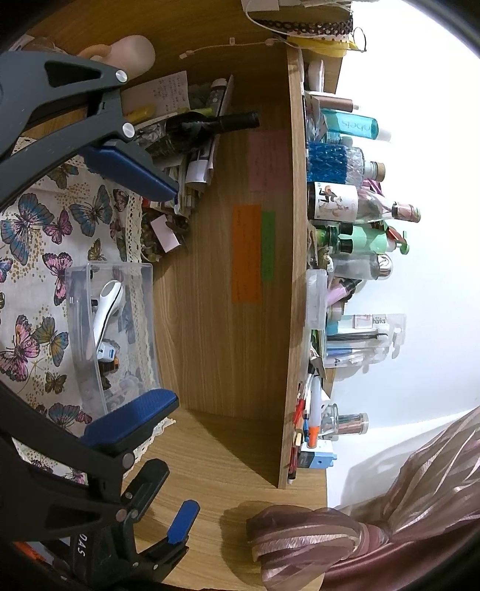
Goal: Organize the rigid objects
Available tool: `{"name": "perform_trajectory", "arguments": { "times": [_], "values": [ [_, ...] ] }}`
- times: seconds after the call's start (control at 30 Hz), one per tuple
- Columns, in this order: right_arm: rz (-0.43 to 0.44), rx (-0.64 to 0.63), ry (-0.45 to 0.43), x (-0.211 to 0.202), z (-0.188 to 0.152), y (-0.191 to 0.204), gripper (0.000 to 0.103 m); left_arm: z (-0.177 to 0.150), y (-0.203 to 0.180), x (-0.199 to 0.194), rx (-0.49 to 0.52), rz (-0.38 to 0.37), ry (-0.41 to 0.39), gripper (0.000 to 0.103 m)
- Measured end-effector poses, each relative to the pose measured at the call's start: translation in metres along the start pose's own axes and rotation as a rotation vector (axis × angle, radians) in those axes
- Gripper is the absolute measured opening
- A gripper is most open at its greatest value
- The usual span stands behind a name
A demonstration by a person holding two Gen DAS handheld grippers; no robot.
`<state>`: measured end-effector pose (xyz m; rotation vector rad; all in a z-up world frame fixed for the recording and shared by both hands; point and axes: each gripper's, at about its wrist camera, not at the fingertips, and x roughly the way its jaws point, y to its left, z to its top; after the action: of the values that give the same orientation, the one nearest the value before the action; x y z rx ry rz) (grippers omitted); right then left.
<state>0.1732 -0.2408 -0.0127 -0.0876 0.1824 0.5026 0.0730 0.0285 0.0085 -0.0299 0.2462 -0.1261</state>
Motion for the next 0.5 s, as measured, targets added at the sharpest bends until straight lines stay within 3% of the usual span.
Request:
{"name": "perform_trajectory", "arguments": {
  "times": [0.5],
  "values": [
    [-0.001,0.002,0.000,0.0005,-0.0005,0.0009,0.103,-0.0006,-0.0020,0.0033,0.017,-0.030,0.006,0.103]
  ]
}}
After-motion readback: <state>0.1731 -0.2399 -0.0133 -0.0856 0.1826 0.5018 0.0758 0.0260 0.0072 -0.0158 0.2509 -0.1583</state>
